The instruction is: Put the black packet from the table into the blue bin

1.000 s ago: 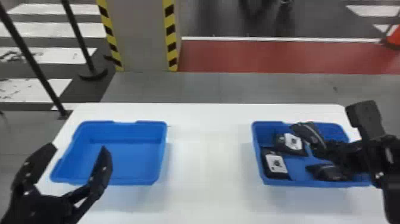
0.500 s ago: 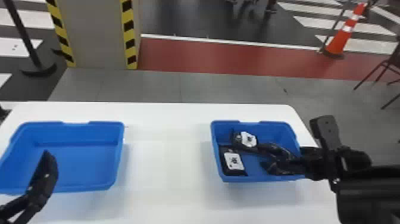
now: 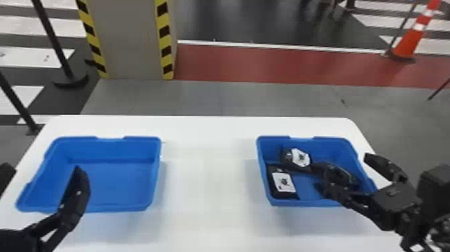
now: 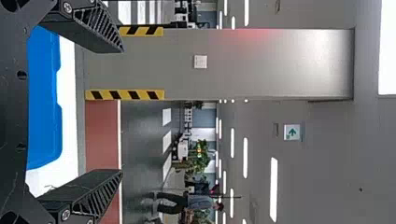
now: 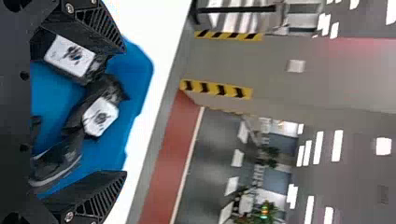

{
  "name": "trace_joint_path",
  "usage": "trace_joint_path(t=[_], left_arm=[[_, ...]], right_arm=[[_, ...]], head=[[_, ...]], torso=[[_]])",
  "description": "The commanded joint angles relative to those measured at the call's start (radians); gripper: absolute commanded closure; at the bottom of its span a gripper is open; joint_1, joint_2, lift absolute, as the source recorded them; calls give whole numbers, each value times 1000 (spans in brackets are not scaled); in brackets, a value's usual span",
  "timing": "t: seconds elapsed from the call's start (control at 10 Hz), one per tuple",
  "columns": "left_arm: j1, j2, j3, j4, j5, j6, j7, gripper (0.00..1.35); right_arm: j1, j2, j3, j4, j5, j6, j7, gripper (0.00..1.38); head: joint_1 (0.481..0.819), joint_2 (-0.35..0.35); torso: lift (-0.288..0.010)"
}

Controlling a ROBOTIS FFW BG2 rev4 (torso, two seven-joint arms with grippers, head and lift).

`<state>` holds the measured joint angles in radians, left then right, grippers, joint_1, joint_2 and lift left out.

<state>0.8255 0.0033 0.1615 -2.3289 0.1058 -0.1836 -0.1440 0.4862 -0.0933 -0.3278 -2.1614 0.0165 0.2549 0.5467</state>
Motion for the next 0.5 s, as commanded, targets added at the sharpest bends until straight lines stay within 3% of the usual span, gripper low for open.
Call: trace_joint_path(t=[0.0,0.1,0.4], left_arm=[[-1,1,0,3,0,-1,0,107],[-1,1,0,3,2,-3,0,107],[-1,3,0,3,4,-3,0,107]], right_arm=[[81,18,21,-5,-114,-201,-22,99],[127,38,21,-24,-162,-248,-27,99],[265,60,27,-142,-178,-248,-31,101]], head=[[695,-51],[695,-25],[695,5]], torso=[[-110],[-110],[-110]])
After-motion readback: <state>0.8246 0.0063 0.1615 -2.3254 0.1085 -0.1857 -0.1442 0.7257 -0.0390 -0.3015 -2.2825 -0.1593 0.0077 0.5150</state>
